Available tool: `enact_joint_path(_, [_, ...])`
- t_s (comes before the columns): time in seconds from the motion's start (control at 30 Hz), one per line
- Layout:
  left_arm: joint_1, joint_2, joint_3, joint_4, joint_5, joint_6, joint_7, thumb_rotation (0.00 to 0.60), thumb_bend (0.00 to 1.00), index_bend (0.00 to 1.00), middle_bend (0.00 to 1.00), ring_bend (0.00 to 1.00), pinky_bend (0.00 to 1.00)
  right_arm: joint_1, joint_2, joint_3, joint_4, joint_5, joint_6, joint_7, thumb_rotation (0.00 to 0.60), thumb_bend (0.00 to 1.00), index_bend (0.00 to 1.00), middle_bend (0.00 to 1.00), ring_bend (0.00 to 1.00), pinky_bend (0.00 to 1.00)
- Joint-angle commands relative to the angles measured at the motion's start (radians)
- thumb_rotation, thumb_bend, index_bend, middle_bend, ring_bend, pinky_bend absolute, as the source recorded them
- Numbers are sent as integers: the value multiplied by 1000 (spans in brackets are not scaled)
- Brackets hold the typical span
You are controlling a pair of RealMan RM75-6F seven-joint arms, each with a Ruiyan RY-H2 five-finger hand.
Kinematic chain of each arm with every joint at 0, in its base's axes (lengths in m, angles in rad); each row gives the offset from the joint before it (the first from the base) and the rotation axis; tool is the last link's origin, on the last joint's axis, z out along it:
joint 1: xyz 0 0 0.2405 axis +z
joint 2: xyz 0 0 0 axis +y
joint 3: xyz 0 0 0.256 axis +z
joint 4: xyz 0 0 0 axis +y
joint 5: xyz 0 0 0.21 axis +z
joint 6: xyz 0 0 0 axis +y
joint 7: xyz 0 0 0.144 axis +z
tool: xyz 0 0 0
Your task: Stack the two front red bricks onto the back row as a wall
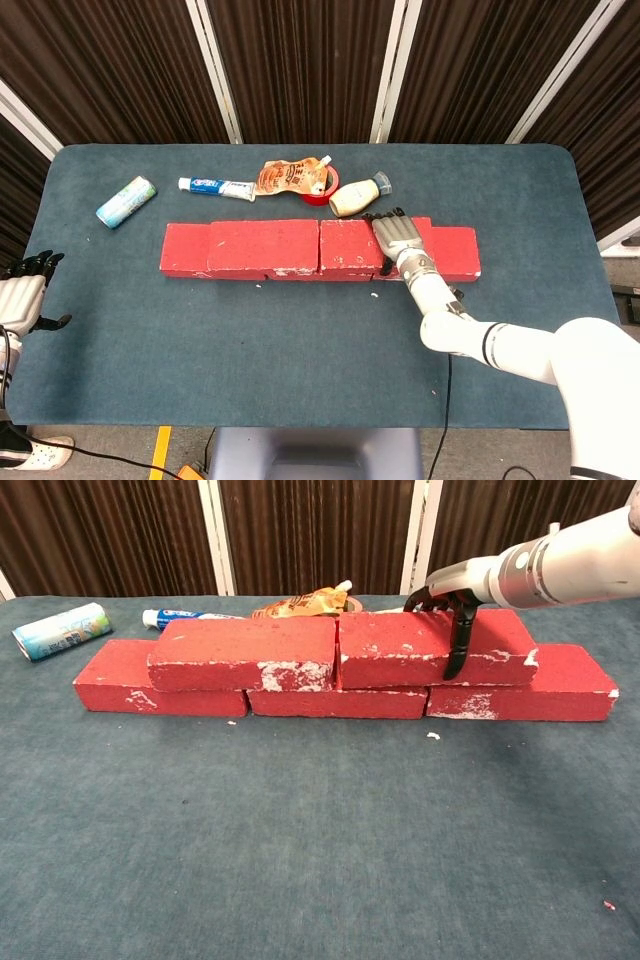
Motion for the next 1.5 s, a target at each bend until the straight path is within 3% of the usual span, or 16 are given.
enact_joint_path(0.03, [0,-1,-1,2,-1,0,-1,600,219,0,0,0,19,2,-3,-2,3,1,-1,0,600,184,219,330,259,0])
enact_joint_path(1.07, [4,-7,-3,28,3,-13,-19,600,218,0,0,0,19,27,-35,-12,43,39,-3,-12,600,184,222,330,243,0])
enact_joint_path(1.5, [5,-7,-4,32,3,-16,-20,600,218,0,0,0,20,35,-35,-14,39,71,9,-30,600,184,216,329,179,0])
